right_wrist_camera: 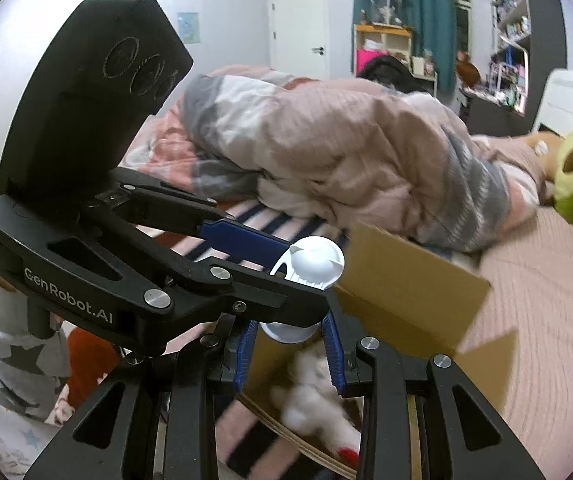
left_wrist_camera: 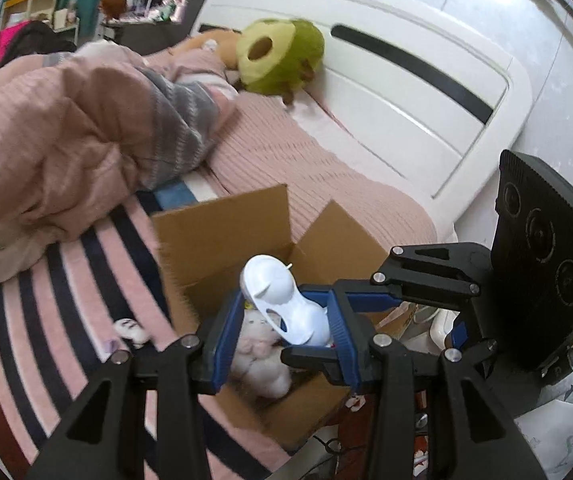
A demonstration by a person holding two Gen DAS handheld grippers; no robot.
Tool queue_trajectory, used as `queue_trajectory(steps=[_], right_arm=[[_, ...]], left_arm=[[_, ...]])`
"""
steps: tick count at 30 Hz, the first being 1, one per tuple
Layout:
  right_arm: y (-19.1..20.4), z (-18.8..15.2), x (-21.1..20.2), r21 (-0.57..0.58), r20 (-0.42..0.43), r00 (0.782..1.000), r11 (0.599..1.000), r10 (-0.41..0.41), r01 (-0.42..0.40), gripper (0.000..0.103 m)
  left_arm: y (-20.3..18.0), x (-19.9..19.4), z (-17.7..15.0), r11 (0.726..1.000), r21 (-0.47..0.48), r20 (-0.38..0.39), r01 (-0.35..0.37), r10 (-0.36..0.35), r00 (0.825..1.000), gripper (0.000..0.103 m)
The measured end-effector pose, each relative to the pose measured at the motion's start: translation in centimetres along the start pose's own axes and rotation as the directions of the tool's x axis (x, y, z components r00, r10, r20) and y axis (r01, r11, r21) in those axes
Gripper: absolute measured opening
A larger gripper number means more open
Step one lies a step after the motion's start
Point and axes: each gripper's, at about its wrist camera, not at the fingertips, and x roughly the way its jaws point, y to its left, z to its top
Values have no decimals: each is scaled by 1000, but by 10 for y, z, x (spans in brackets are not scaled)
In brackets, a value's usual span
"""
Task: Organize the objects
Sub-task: 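Carry the earbud case into the box and open the right gripper, then move the right gripper back to the purple lanyard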
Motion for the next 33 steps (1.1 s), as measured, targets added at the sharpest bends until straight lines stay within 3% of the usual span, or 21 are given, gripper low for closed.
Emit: queue_trajectory(steps=[11, 12, 14, 15, 25, 33], right_arm=[[-18, -14, 7, 52, -70, 997, 999, -12, 15, 27], [-18, -15, 8, 49, -88, 996, 999, -18, 22, 29], [-15, -17, 10, 39, -115, 993, 999, -28, 33, 51], [-13, -18, 8, 34, -113, 993, 999, -37, 41, 53], [8, -12, -7, 12, -57, 996, 997, -74, 75, 53], [74, 16, 5, -35, 19, 995, 994, 102, -102, 53]], left_arm=[[-11, 29, 7, 999, 11, -77, -32, 32, 997, 41], [-12, 30, 7, 999, 11, -81, -41, 42, 996, 42], [-12, 30, 8, 997, 17, -85, -77, 79, 993, 51], [-12, 28, 9, 995, 22, -80, -95, 96, 992, 57], [-5, -28, -3, 987, 24, 16, -159, 159, 987, 63], [46, -103, -36, 966, -91, 128, -241, 252, 959, 67]])
